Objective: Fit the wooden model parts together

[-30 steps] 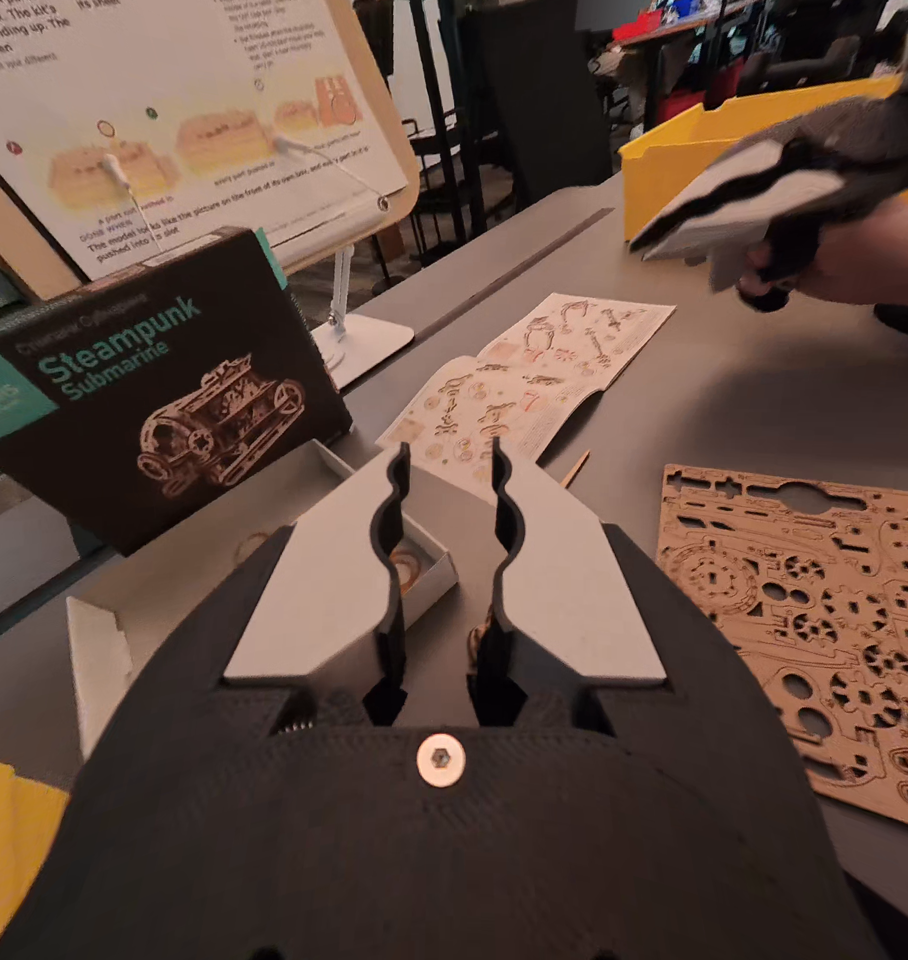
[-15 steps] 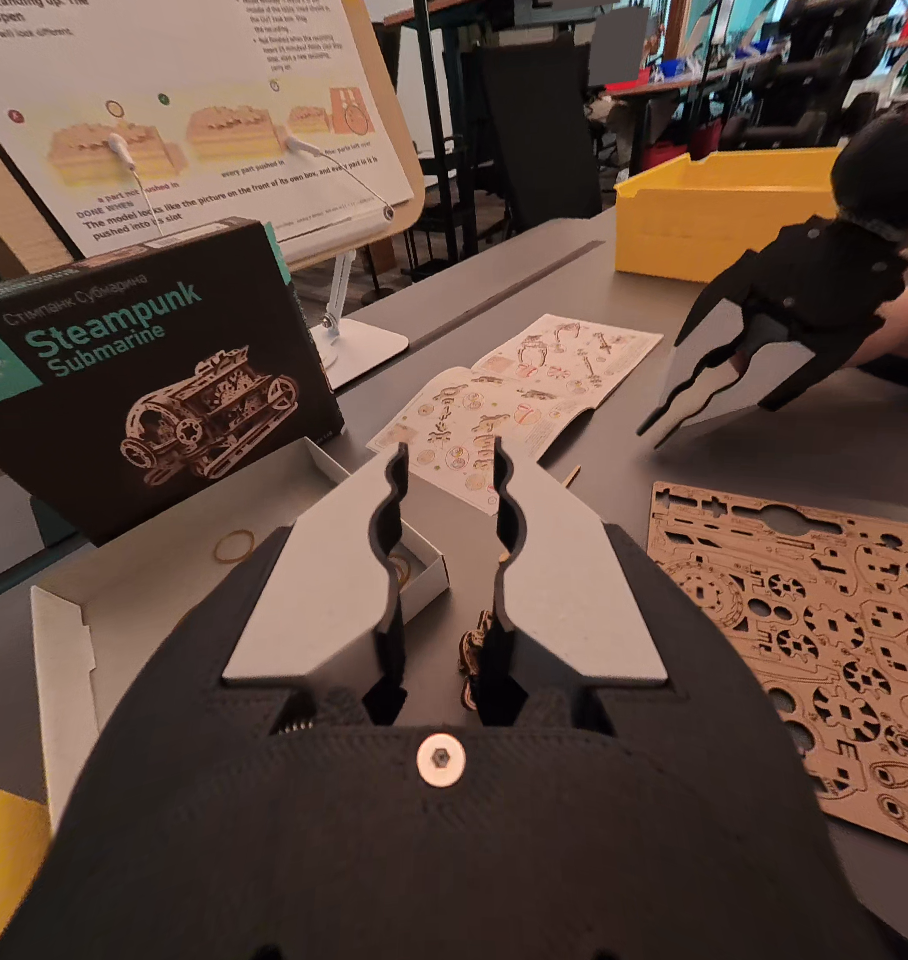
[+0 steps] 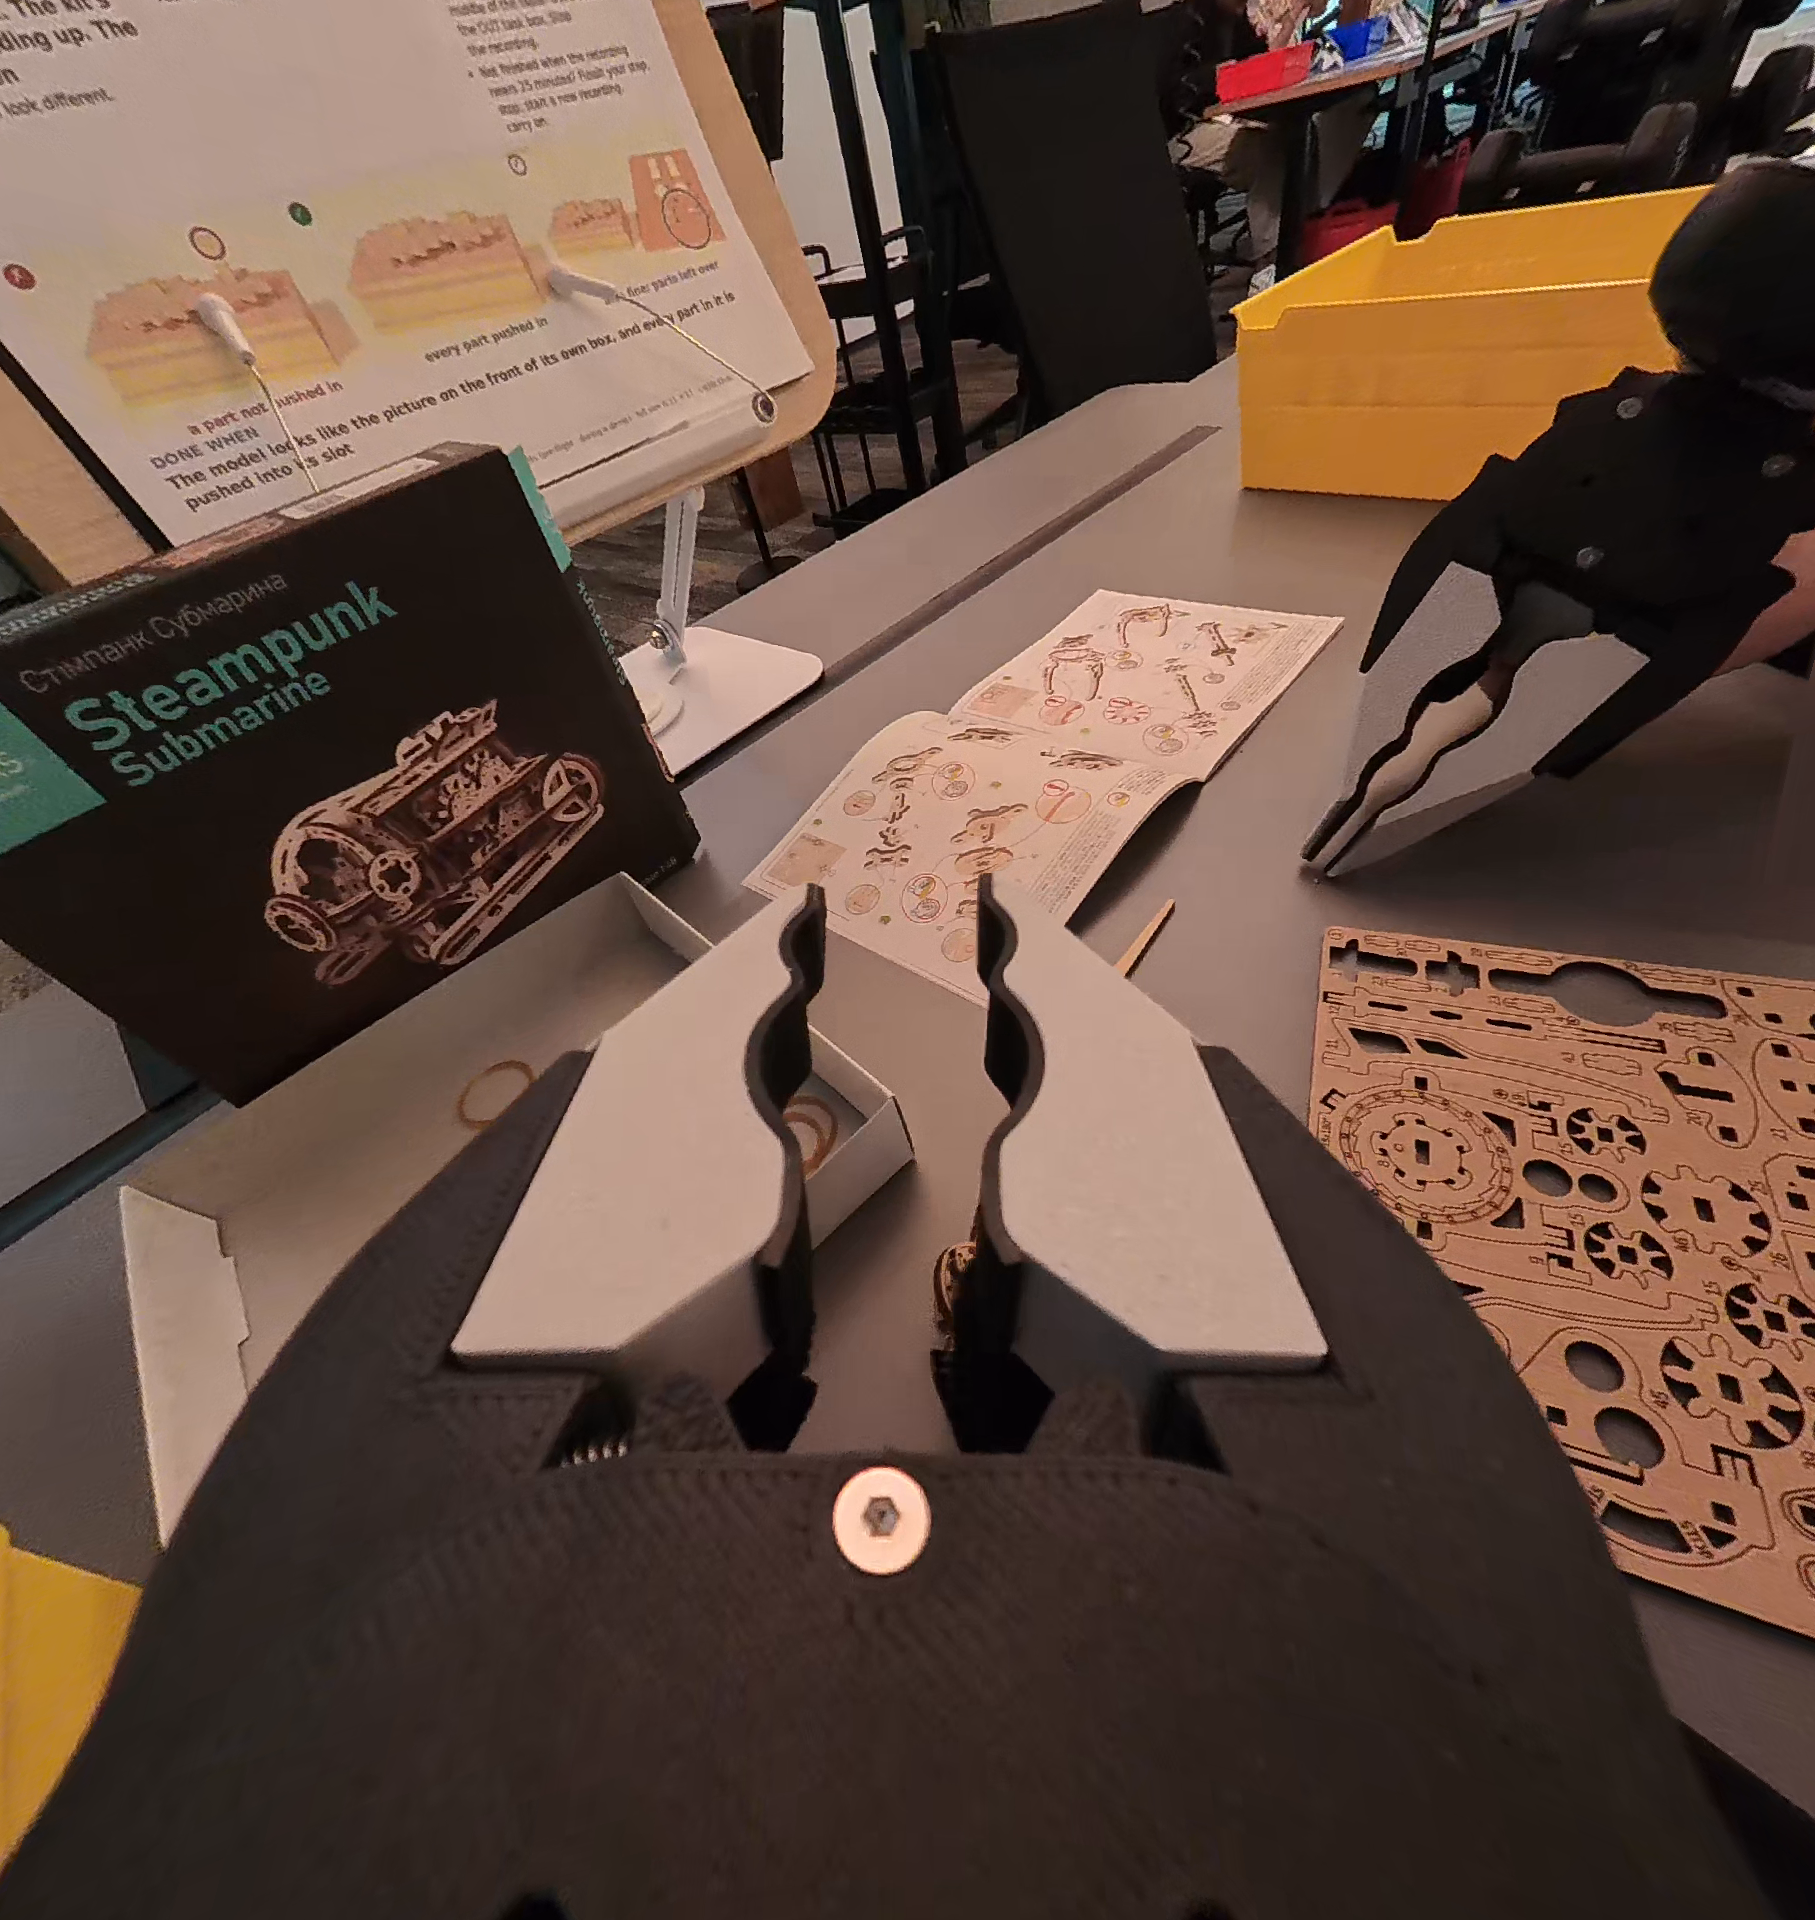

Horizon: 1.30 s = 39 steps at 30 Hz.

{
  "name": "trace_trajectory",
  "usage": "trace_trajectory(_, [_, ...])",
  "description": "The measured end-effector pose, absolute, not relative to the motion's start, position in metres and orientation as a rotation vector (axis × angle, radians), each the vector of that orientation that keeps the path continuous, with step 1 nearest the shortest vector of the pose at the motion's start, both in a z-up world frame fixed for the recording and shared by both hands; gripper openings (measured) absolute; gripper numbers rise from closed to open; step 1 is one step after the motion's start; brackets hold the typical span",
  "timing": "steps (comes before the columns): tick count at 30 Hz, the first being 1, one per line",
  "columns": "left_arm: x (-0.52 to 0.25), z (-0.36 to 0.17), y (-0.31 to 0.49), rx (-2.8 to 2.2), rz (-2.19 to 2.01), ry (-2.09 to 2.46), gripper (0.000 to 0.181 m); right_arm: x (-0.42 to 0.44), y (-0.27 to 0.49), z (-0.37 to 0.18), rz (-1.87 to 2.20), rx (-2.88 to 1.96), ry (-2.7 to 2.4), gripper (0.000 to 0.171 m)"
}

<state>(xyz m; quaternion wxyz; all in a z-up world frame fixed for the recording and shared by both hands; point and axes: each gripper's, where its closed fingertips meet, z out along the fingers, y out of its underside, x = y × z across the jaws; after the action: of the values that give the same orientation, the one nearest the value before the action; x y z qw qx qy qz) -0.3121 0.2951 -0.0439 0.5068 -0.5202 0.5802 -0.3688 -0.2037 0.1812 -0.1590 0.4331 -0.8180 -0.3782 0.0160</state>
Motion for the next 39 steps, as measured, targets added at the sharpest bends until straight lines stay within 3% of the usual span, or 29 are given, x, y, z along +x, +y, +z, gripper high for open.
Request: trace_trajectory(39, [-0.311,-0.07,0.282,-1.314,-0.885,1.579,0.017,-0.202,0.182,-0.16,0.213,-2.102,-0.808,0.006])
